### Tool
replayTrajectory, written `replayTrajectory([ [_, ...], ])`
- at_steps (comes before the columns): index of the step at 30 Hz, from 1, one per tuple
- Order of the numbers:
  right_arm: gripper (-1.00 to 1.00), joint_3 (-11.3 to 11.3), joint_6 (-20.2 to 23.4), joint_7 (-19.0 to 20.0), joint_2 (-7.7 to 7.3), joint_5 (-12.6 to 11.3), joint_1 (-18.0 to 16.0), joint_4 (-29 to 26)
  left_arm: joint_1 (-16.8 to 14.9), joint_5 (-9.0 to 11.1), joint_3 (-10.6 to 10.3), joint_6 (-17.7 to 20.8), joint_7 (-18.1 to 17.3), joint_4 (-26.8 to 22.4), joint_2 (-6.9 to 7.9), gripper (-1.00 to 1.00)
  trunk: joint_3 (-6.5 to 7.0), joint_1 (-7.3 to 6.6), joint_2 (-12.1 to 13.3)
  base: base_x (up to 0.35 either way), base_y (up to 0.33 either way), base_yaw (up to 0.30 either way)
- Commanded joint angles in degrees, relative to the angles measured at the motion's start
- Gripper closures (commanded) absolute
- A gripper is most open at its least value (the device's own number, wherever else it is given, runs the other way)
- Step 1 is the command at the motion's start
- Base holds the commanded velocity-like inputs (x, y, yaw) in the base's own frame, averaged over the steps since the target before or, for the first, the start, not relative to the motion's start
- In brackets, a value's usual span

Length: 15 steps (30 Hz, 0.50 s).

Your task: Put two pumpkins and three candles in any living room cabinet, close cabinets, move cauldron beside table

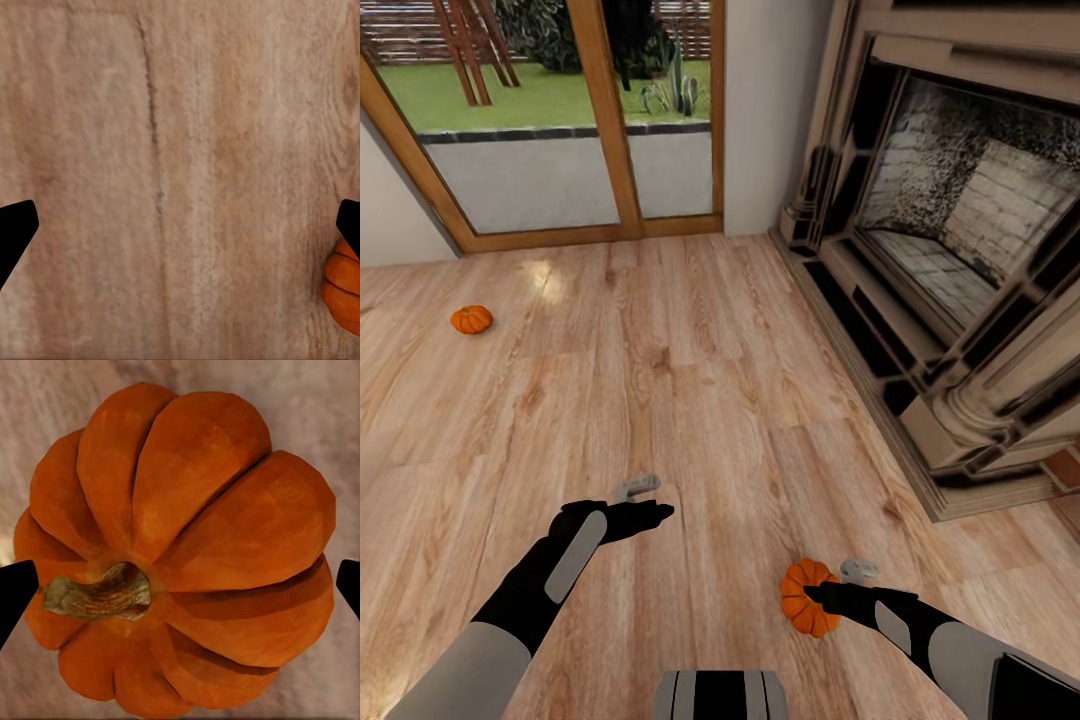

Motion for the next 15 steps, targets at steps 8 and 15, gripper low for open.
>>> replayTrajectory([
  [8, -1.00, 0.4, 0.2, 0.1, -0.04, -0.6, 0.0, -0.1, 0.0, 0.6, -0.2, 0.0, 0.5, -0.1, 0.06, -1.00, -0.05, -0.01, 0.0, 0.000, 0.000, 0.000],
  [15, -1.00, 0.4, 0.2, 0.1, -0.04, -0.6, 0.0, -0.1, 0.0, 0.6, -0.2, 0.0, 0.5, -0.1, 0.06, -1.00, -0.05, -0.01, 0.0, 0.000, 0.000, 0.000],
])
